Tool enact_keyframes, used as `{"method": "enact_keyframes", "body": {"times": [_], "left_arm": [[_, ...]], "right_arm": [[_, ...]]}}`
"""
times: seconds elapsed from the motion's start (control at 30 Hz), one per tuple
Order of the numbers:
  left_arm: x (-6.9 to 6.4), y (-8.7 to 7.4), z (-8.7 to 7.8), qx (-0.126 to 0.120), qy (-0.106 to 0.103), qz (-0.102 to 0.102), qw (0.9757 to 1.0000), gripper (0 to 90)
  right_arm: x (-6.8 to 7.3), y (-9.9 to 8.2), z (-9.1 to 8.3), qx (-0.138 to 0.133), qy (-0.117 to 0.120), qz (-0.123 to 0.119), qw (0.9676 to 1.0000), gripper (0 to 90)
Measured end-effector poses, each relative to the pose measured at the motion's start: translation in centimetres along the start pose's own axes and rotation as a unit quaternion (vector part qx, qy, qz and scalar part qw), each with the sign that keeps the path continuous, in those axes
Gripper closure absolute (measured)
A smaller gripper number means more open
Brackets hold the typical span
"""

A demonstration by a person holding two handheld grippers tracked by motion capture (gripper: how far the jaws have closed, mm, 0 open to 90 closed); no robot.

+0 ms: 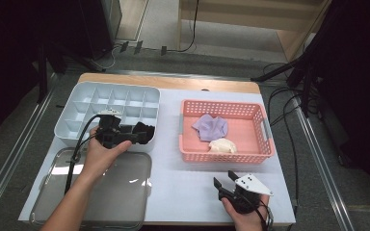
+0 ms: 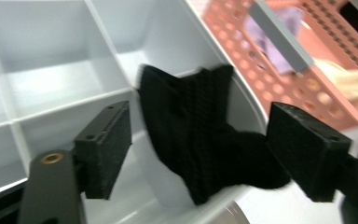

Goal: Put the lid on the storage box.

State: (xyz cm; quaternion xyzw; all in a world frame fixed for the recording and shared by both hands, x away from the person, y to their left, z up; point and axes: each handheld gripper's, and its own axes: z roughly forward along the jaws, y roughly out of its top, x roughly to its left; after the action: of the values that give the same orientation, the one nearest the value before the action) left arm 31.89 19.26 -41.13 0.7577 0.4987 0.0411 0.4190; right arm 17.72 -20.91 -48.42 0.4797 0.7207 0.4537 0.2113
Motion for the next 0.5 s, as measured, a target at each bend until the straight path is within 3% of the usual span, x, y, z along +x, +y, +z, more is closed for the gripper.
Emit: {"method": "enact_keyframes", "body": {"times": [0.13,0.2,0.27,0.37,0.5], "left_arm": [[-0.1,-0.1,0.1,-0.004,-0.018,0.002,0.9998,39.5],[-0.4,-0.1,0.2,-0.003,-0.009,0.006,0.9999,52.2],[-0.5,-0.1,0.8,0.012,0.015,0.005,0.9998,64.0],[-1.1,-0.1,1.3,0.026,0.072,0.036,0.9964,85.5],[-1.8,0.1,2.0,0.051,0.09,0.058,0.9929,85.8]], "right_arm": [[0.1,-0.1,0.1,0.002,0.001,0.0,1.0,40.7],[0.1,-0.1,0.2,0.004,0.001,0.001,1.0,40.8],[0.0,-0.2,0.2,0.006,0.002,0.003,1.0,40.8],[-0.1,-0.2,0.2,0.005,0.004,0.007,1.0,40.9],[-0.1,-0.2,0.3,0.006,0.005,0.007,0.9999,41.4]]}}
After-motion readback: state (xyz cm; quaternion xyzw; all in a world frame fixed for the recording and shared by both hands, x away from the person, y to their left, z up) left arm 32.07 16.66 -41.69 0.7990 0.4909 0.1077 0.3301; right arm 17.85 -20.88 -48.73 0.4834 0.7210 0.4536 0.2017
